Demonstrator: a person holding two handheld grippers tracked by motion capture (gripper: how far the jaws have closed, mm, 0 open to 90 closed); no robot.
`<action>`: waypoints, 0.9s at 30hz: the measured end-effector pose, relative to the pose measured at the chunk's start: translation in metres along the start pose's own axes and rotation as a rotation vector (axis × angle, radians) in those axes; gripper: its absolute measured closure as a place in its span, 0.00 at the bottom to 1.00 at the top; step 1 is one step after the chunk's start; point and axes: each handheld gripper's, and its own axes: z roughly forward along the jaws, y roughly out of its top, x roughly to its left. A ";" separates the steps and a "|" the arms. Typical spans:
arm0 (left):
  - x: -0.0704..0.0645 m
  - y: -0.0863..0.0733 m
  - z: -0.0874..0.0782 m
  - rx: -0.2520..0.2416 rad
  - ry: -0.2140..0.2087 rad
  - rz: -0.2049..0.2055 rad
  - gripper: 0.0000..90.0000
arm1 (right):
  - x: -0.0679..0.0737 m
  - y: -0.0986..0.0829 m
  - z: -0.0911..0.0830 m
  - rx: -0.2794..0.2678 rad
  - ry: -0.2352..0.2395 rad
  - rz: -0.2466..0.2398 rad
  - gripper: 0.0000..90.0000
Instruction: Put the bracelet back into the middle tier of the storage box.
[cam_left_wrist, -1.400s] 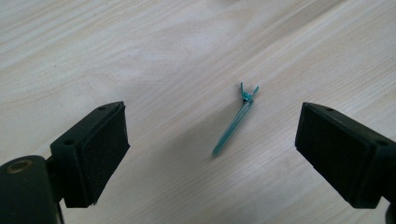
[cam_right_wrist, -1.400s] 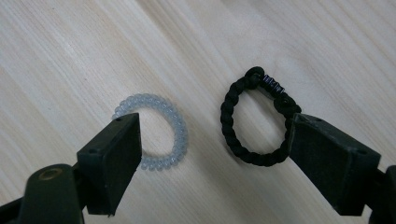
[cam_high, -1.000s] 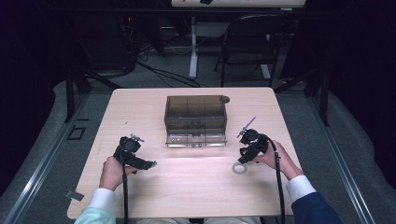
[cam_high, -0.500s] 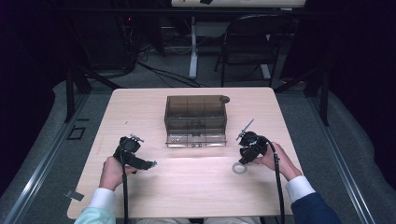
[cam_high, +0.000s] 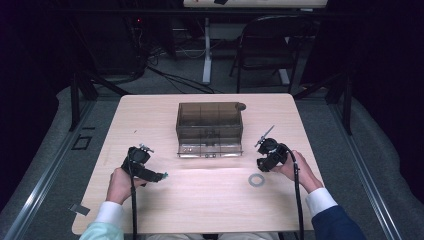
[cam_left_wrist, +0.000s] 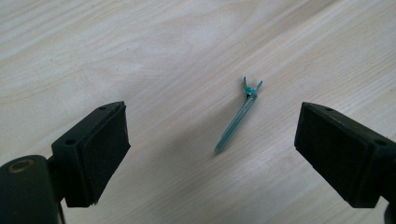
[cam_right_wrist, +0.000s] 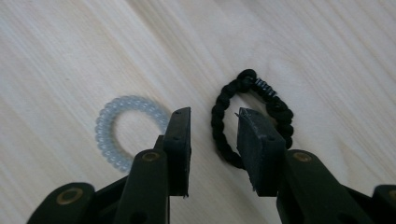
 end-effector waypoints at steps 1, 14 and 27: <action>0.000 0.000 0.000 0.000 0.000 0.000 0.11 | -0.001 0.000 0.001 -0.005 -0.004 0.007 0.74; 0.001 0.000 0.000 0.000 0.000 -0.003 0.11 | -0.003 0.006 0.011 0.037 -0.024 -0.006 0.80; 0.001 -0.001 0.000 -0.002 0.002 -0.003 0.11 | -0.002 0.007 0.020 0.065 -0.036 -0.017 0.90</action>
